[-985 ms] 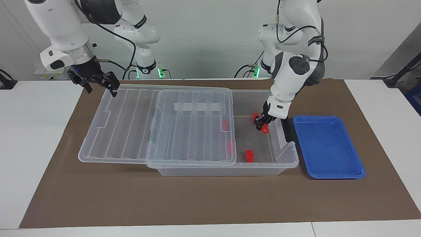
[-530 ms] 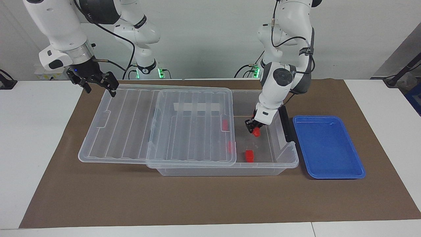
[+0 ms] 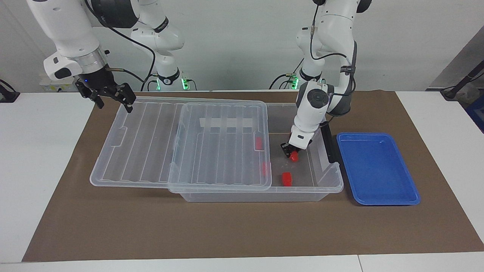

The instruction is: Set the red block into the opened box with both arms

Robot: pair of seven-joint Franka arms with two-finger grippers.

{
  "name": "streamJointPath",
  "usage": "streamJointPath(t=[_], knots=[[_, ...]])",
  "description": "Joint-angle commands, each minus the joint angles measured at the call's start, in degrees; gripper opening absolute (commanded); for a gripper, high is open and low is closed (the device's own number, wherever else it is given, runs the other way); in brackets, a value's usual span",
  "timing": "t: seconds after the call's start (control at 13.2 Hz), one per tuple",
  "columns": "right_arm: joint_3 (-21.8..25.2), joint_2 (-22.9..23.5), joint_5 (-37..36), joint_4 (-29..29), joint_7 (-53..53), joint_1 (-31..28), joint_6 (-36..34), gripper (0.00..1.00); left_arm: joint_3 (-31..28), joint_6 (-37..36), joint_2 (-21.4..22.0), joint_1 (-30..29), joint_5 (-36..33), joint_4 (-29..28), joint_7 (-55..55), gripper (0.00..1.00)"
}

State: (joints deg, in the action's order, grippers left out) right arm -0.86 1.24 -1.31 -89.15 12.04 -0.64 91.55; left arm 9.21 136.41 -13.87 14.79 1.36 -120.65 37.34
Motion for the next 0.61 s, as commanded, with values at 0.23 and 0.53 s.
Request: streamJointPath(t=[0.23, 0.53], knots=[[-0.2, -1.6, 0.3, -2.5, 1.2, -0.7, 1.8, 1.00, -0.9, 2.5, -0.3, 1.5, -1.3, -1.3, 0.4, 0.00], [-0.1, -1.8, 0.3, -3.4, 0.7, -1.5, 3.4, 0.98, -0.9, 1.7, -0.2, 1.9, -1.3, -0.9, 0.4, 0.53]])
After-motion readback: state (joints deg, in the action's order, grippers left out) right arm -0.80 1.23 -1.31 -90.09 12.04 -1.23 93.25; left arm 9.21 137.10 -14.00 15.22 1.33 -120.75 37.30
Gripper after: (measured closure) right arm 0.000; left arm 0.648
